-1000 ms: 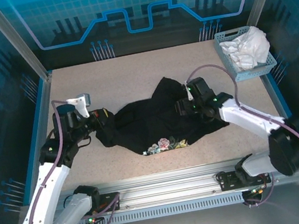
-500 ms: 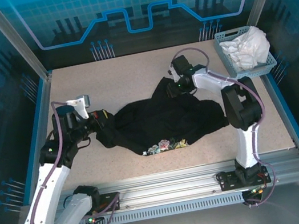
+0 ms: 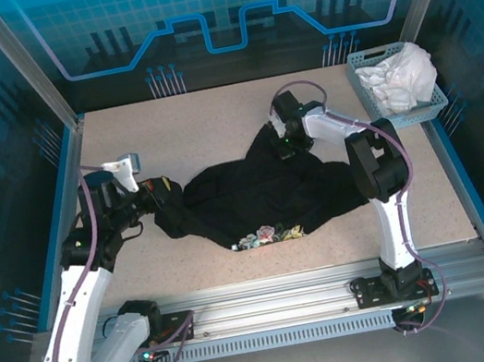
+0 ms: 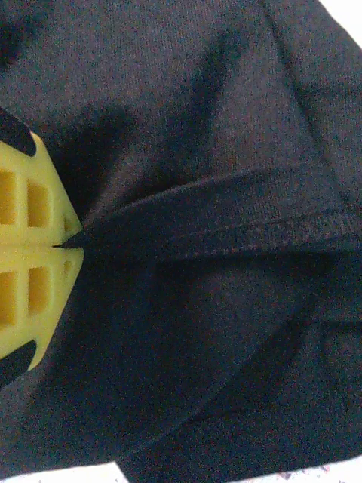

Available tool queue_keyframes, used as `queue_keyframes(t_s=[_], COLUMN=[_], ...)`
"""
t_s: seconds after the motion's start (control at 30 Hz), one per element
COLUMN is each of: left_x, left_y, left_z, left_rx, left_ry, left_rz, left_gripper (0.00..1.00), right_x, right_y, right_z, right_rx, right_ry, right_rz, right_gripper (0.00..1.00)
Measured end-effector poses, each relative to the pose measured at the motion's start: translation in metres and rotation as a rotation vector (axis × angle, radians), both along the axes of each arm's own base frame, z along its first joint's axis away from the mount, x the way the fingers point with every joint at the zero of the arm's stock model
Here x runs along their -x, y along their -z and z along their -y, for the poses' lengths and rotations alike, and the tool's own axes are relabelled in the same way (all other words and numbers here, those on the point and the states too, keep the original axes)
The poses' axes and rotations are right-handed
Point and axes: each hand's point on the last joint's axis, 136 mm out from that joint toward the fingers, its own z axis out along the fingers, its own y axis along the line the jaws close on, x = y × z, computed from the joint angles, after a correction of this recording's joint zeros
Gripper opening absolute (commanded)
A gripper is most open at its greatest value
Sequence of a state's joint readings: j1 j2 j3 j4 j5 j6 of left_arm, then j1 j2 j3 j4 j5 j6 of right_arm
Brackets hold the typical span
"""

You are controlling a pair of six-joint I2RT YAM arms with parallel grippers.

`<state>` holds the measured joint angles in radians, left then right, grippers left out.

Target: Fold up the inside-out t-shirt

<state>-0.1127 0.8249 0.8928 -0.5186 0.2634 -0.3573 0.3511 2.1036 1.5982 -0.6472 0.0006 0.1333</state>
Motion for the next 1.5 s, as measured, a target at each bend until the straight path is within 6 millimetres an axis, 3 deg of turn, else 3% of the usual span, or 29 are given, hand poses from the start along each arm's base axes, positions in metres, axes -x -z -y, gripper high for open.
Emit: queue_keyframes(t_s=[0.07, 0.17, 0.27, 0.37, 0.43, 0.53, 0.83, 0.93, 1.07, 1.17, 1.27, 1.43, 1.5], left_x=[0.000, -0.001, -0.003, -0.007, -0.010, -0.012, -0.003, 0.007, 0.013, 0.004, -0.012, -0.037, -0.042], left_y=[0.000, -0.001, -0.007, -0.031, -0.059, -0.110, -0.267, -0.297, -0.292, -0.259, -0.213, -0.124, -0.092], left_z=[0.000, -0.003, -0.010, -0.019, -0.025, -0.036, -0.086, -0.097, -0.098, -0.100, -0.105, -0.111, -0.111], left_rx=[0.000, 0.000, 0.002, 0.007, 0.018, 0.032, 0.024, 0.016, 0.007, -0.034, -0.087, -0.136, -0.142], left_ry=[-0.001, -0.012, -0.041, -0.081, -0.116, -0.169, -0.381, -0.431, -0.438, -0.435, -0.437, -0.422, -0.416], left_rz=[0.002, 0.003, 0.018, 0.073, 0.135, 0.257, 0.591, 0.667, 0.667, 0.585, 0.464, 0.236, 0.158], left_gripper=[0.00, 0.00, 0.00, 0.00, 0.00, 0.00, 0.00, 0.00, 0.00, 0.00, 0.00, 0.00, 0.00], right_x=[0.004, 0.014, 0.024, 0.036, 0.050, 0.071, 0.103, 0.117, 0.129, 0.129, 0.125, 0.129, 0.122], right_y=[-0.012, -0.057, -0.134, -0.224, -0.272, -0.324, -0.414, -0.435, -0.436, -0.404, -0.343, -0.216, -0.178], right_z=[0.000, 0.003, 0.017, 0.040, 0.053, 0.065, 0.099, 0.109, 0.106, 0.095, 0.075, 0.044, 0.038], right_rx=[-0.025, -0.108, -0.250, -0.396, -0.472, -0.562, -0.619, -0.604, -0.622, -0.647, -0.666, -0.679, -0.669], right_ry=[-0.007, -0.007, 0.008, 0.033, 0.038, 0.039, 0.095, 0.115, 0.100, 0.089, 0.082, 0.118, 0.145], right_rz=[0.014, 0.072, 0.206, 0.399, 0.509, 0.626, 0.842, 0.912, 0.910, 0.815, 0.649, 0.294, 0.187], right_gripper=[0.00, 0.00, 0.00, 0.00, 0.00, 0.00, 0.00, 0.00, 0.00, 0.00, 0.00, 0.00, 0.00])
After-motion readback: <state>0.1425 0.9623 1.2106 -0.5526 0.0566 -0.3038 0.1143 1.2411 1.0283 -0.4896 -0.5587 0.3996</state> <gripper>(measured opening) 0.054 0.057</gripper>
